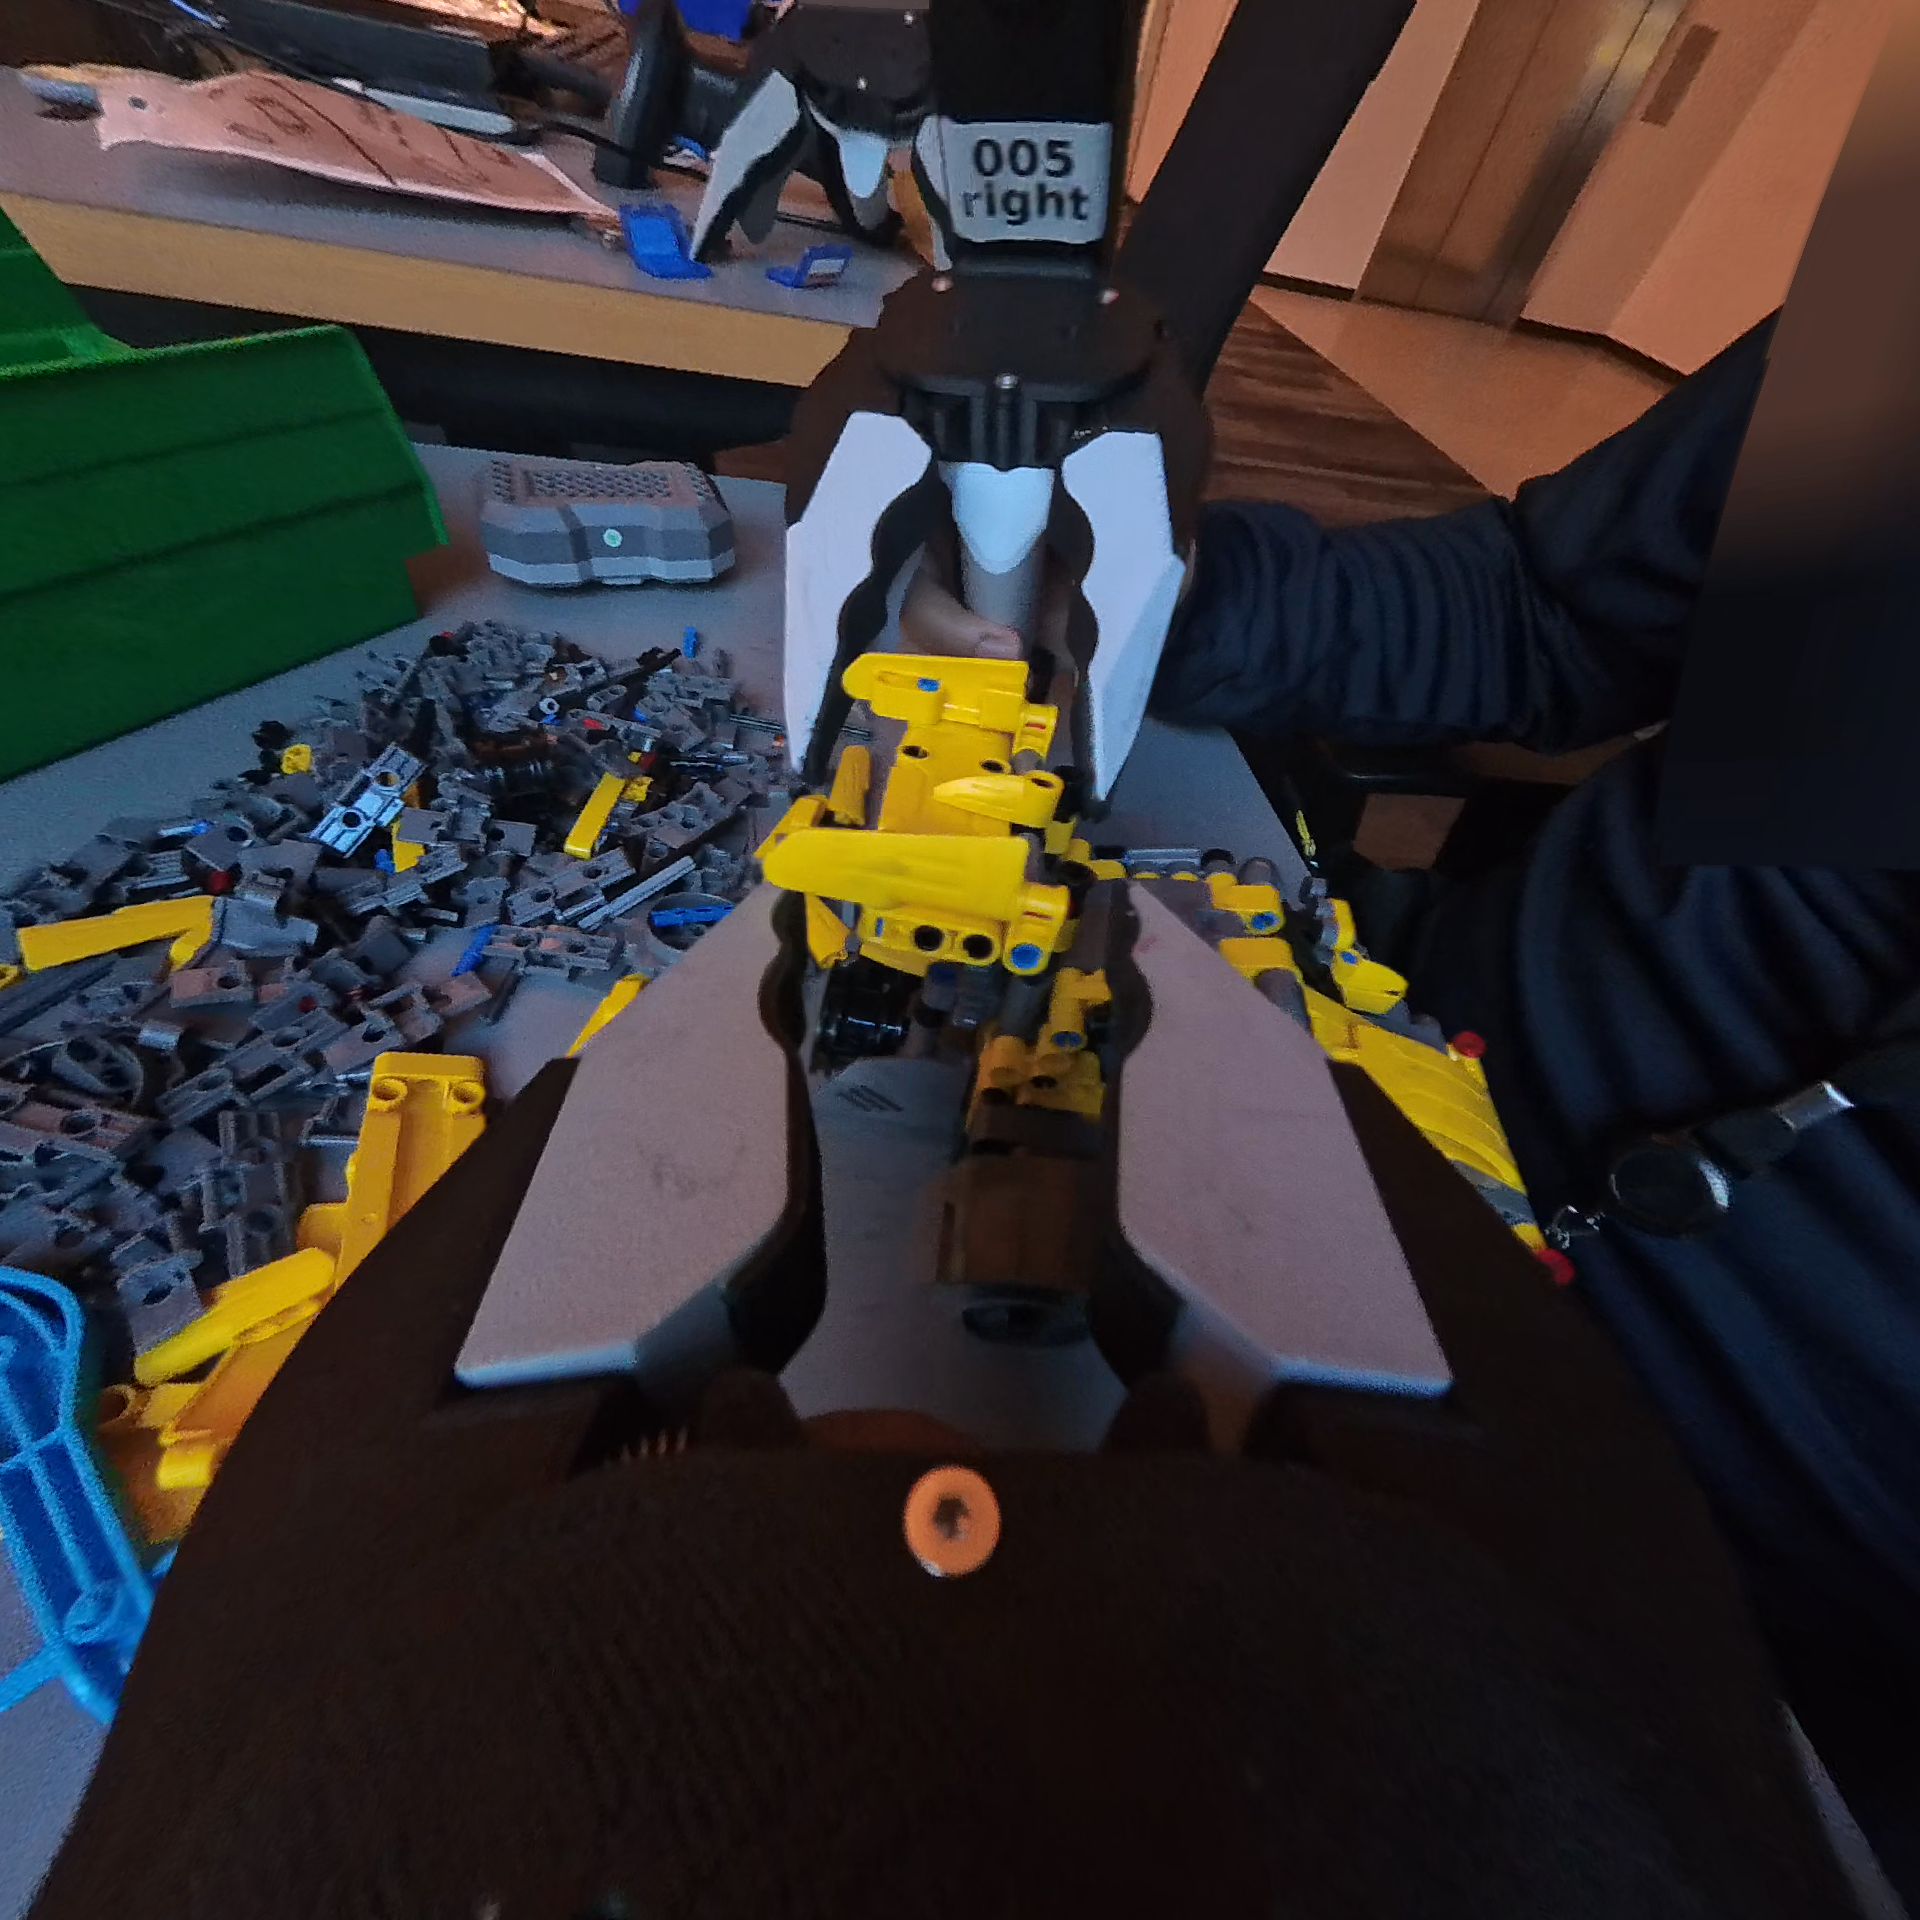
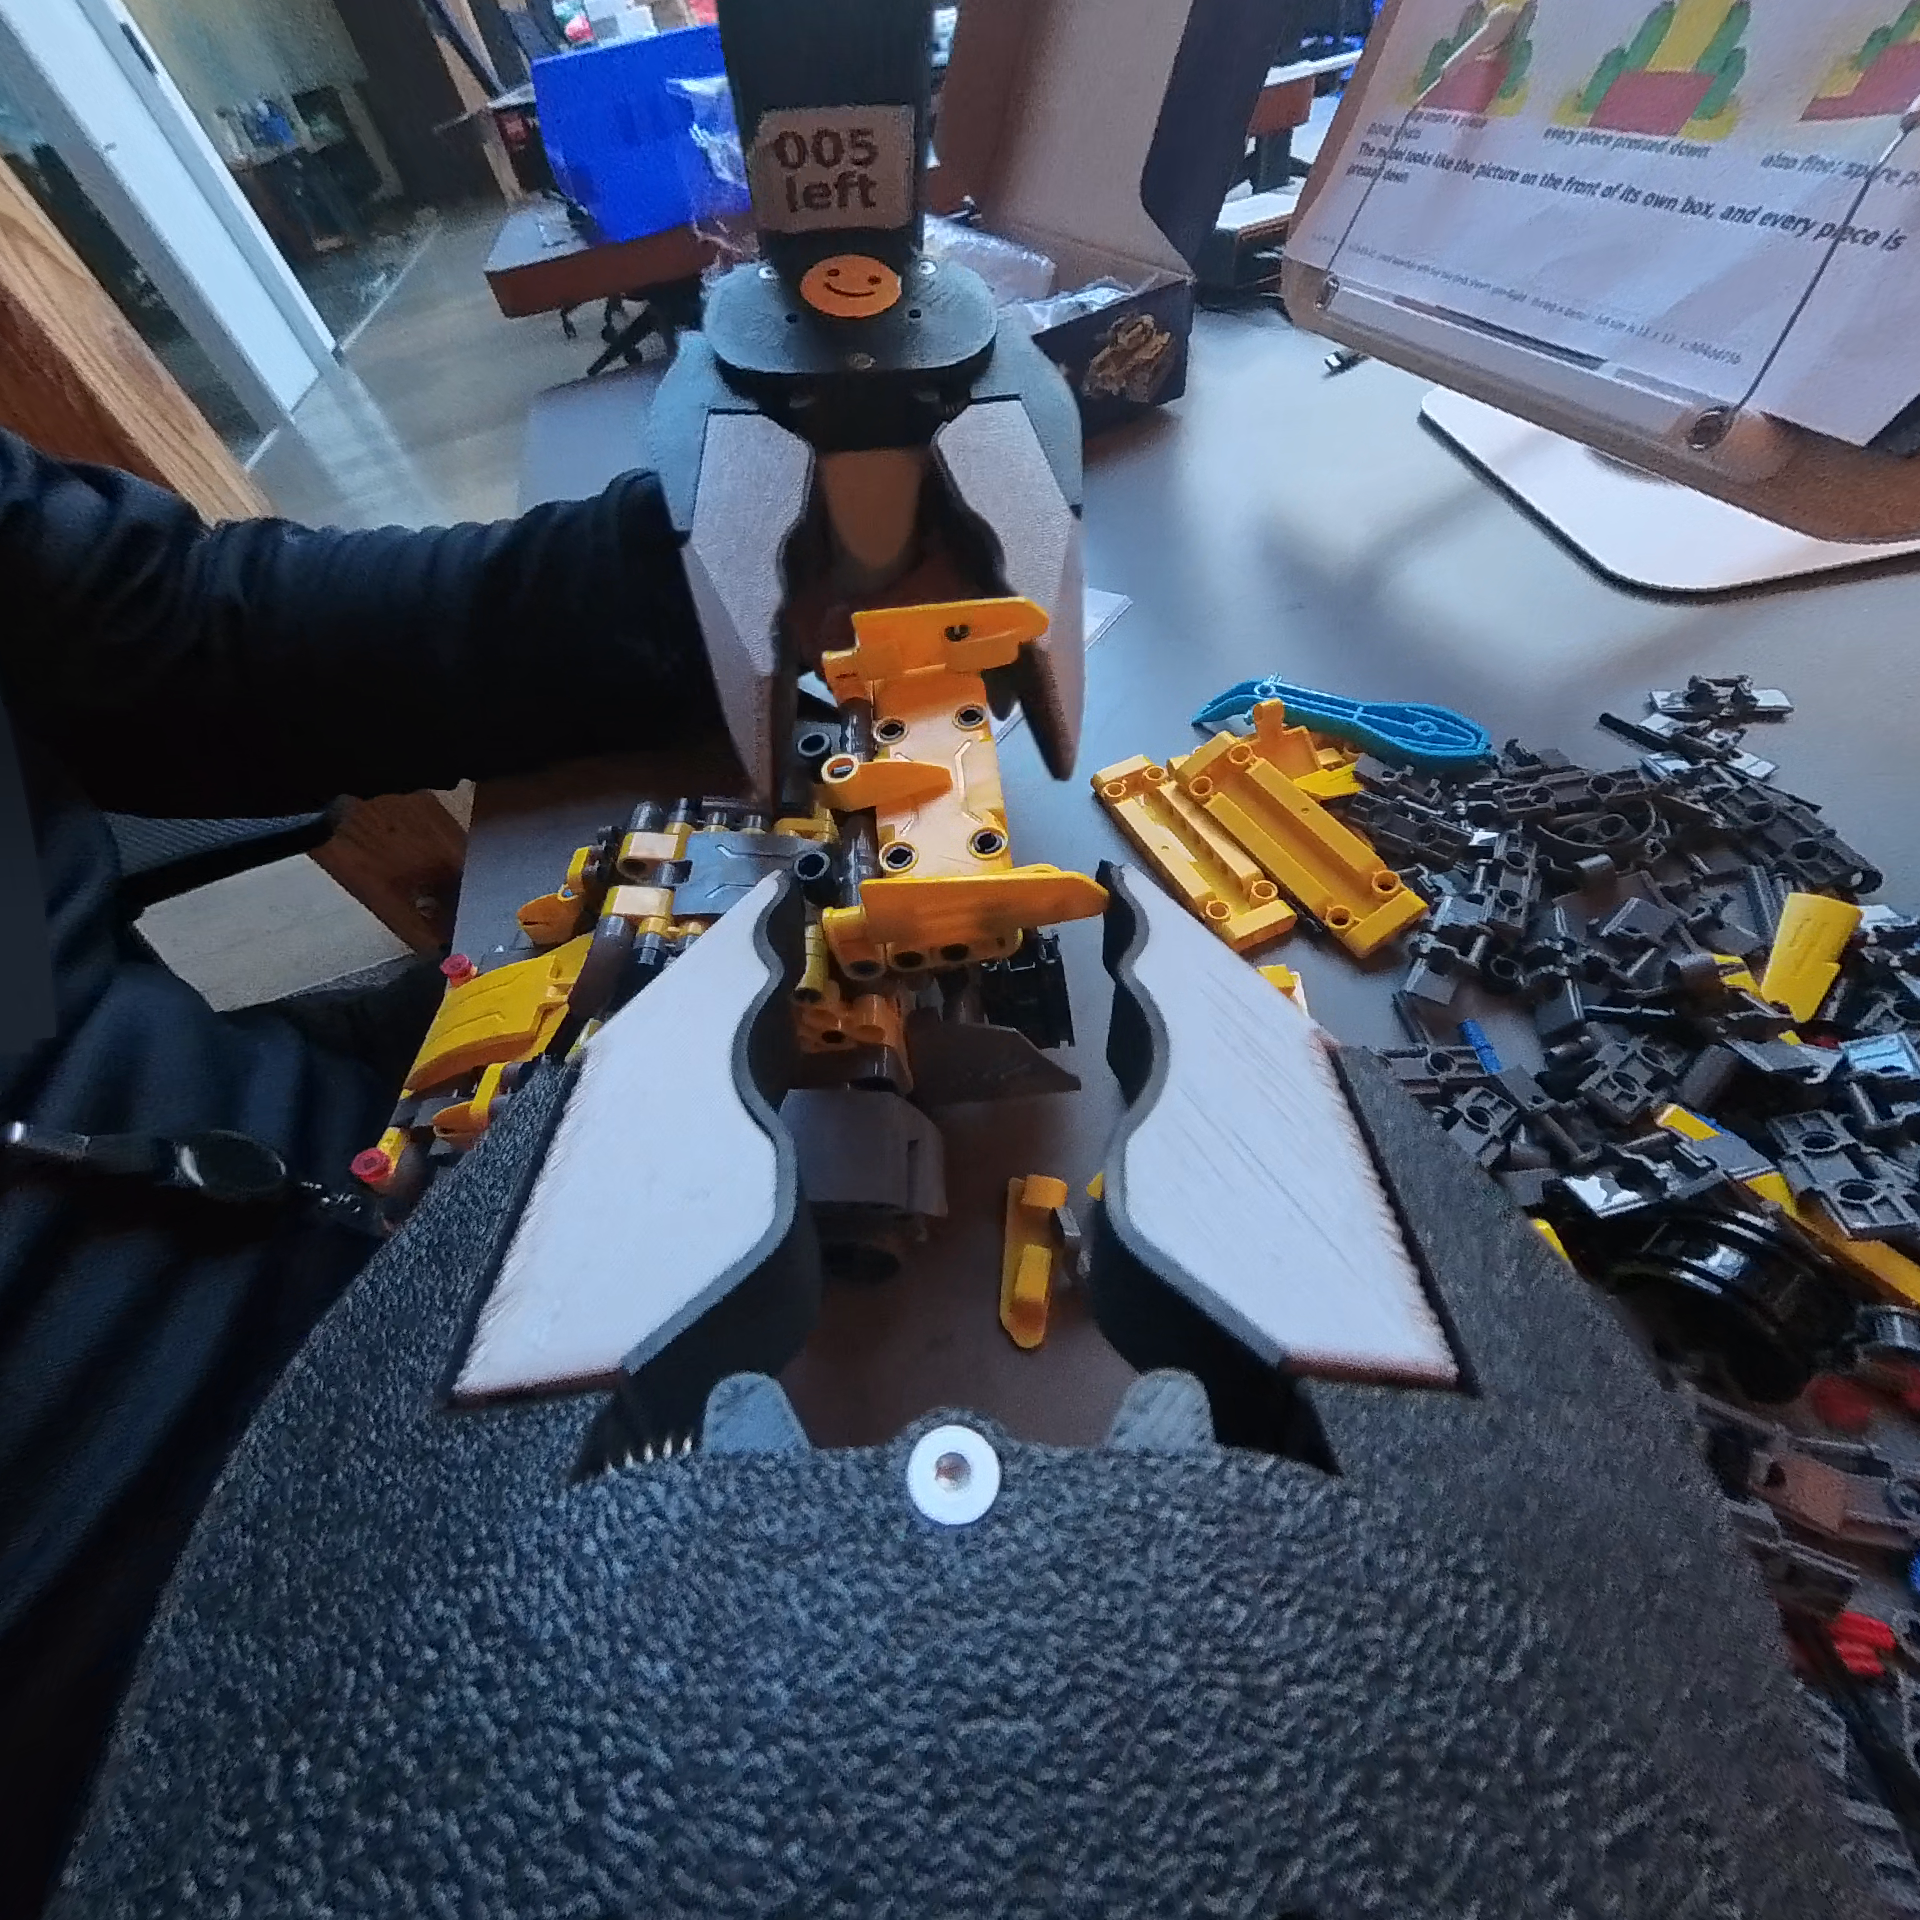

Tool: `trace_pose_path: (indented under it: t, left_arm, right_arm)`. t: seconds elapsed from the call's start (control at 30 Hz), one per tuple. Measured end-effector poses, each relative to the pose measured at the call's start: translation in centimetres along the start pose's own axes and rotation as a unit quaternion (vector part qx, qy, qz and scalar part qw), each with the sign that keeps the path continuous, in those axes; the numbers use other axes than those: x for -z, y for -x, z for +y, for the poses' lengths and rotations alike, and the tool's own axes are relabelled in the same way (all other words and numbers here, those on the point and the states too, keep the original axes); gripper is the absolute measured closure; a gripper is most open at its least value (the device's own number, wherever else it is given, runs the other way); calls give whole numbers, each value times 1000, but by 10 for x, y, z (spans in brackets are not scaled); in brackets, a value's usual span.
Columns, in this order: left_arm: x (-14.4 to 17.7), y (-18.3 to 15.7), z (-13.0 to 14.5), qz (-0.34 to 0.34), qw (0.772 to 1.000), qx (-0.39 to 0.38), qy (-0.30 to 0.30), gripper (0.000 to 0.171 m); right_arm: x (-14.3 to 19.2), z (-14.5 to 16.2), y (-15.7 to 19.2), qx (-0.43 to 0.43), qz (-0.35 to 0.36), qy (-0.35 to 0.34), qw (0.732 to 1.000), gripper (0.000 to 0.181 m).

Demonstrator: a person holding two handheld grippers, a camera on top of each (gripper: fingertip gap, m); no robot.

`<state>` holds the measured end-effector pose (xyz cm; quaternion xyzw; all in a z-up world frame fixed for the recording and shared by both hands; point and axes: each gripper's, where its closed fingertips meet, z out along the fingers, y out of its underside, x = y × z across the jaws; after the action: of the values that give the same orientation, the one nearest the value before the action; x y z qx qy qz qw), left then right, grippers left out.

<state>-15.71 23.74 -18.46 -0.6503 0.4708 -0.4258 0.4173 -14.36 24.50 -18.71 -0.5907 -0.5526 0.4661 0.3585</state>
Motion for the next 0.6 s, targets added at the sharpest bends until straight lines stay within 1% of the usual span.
trace_pose_path:
  t: [0.13,0.17,0.23,0.27,0.37,0.43,0.5,0.57,0.6]
  left_arm:
    - [2,1,1,-1,1000,-10,7,119]
    - [2,0,1,0,1000,-16,9,121]
    - [1,-5,1,11,999,-34,14,131]
    - [1,-6,0,11,999,-46,15,131]
    - [2,-7,1,5,997,-77,21,131]
    - [2,-6,3,13,997,-70,29,132]
    - [3,-6,2,17,998,-47,27,131]
    - [5,-6,-1,18,999,-45,20,123]
    - [6,-5,-3,14,999,-50,17,124]
  right_arm:
    - [0,-1,0,27,14,18,999,123]
    - [0,-1,1,39,20,26,999,124]
    - [1,-2,1,66,36,46,996,124]
    - [1,-2,1,80,43,57,994,124]
    - [3,-2,2,116,64,90,987,125]
    - [4,-3,2,133,75,107,982,126]
    - [4,-3,1,137,81,116,980,127]
    - [5,-4,0,139,87,117,979,129]
    - [5,-3,0,139,90,118,979,129]
